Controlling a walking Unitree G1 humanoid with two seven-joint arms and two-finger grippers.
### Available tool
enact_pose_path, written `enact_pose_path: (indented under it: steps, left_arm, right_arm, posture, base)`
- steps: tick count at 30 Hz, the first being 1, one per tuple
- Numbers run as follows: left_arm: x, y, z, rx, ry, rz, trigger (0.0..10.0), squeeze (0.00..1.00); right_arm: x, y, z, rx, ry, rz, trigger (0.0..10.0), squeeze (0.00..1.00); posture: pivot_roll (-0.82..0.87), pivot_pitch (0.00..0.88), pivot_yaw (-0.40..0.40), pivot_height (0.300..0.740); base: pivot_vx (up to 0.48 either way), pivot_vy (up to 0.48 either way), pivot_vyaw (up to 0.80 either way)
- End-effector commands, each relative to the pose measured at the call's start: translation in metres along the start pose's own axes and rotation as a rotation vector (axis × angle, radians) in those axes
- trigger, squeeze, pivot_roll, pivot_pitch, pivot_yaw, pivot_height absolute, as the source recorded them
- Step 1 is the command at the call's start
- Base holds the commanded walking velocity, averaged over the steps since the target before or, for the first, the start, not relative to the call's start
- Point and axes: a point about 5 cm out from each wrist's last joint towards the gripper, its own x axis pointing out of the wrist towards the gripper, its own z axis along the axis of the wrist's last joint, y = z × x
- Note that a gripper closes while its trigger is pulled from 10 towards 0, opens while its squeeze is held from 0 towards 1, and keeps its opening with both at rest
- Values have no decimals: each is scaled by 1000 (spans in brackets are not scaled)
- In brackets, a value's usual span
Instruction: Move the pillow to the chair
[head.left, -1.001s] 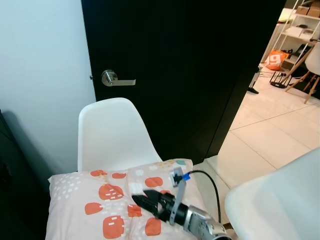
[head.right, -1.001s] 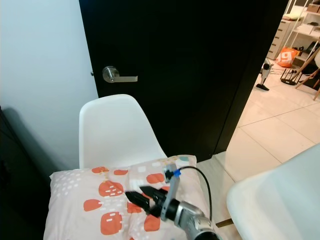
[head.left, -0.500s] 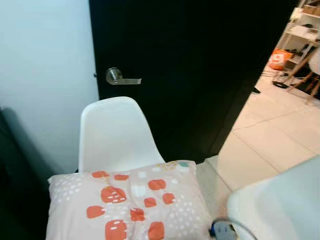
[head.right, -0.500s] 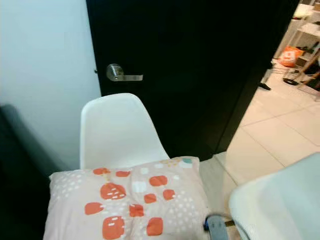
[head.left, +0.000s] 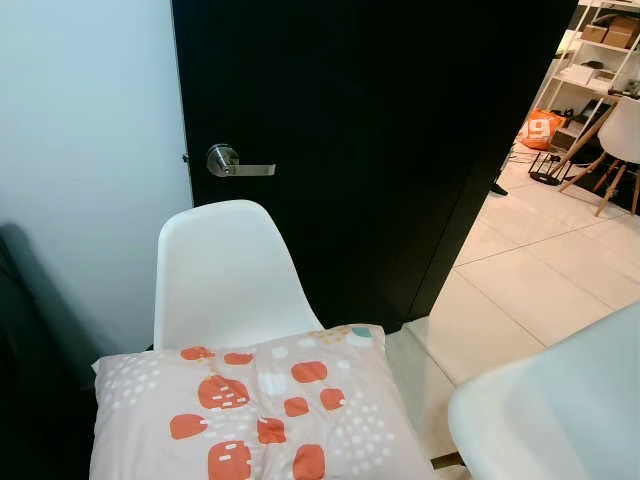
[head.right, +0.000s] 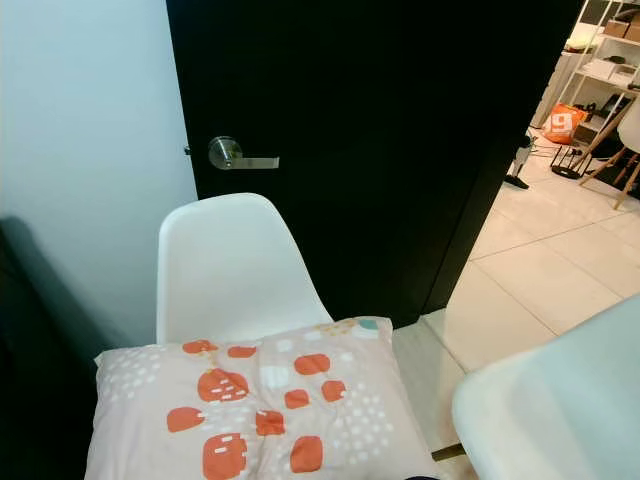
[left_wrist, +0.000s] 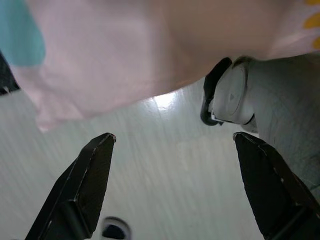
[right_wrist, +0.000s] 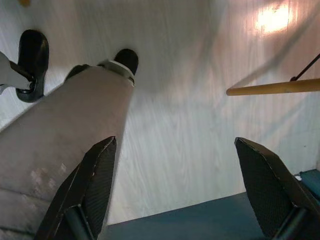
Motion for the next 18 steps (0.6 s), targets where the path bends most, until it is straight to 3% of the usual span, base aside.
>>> enact_pose_path:
  steps: [1,6,10,14,18]
  left_arm:
    - [1,-1,5,1,-14,-4,10000,0]
    - [2,-8,13,27,-30,-37,10000,0]
    - [2,-32,15,92,-10,-180,10000,0]
    - [1,-47,19,71,11,-277,10000,0]
    - [-1,-56,14,108,32,-342,10000,0]
  right_arm:
    - [-1,-1,-17,-14,60,-1,10000,0]
    - [-2,-11,-16,-9,62,-30,10000,0]
    - [-3,-20,-13,35,49,-79,10000,0]
    - [-4,-29,-9,72,31,-127,10000,0]
    - [-7,-40,-10,107,33,-168,10000,0]
  posture:
    - [111,68,-88,740]
    - [90,33,-66,740]
    - [15,28,-38,740]
    - [-29,38,-24,740]
    - [-28,39,-16,740]
  base:
    - [0,0,-763]
    - [0,0,-764]
    - [0,0,-763]
    - [0,0,-766]
    - [0,0,-767]
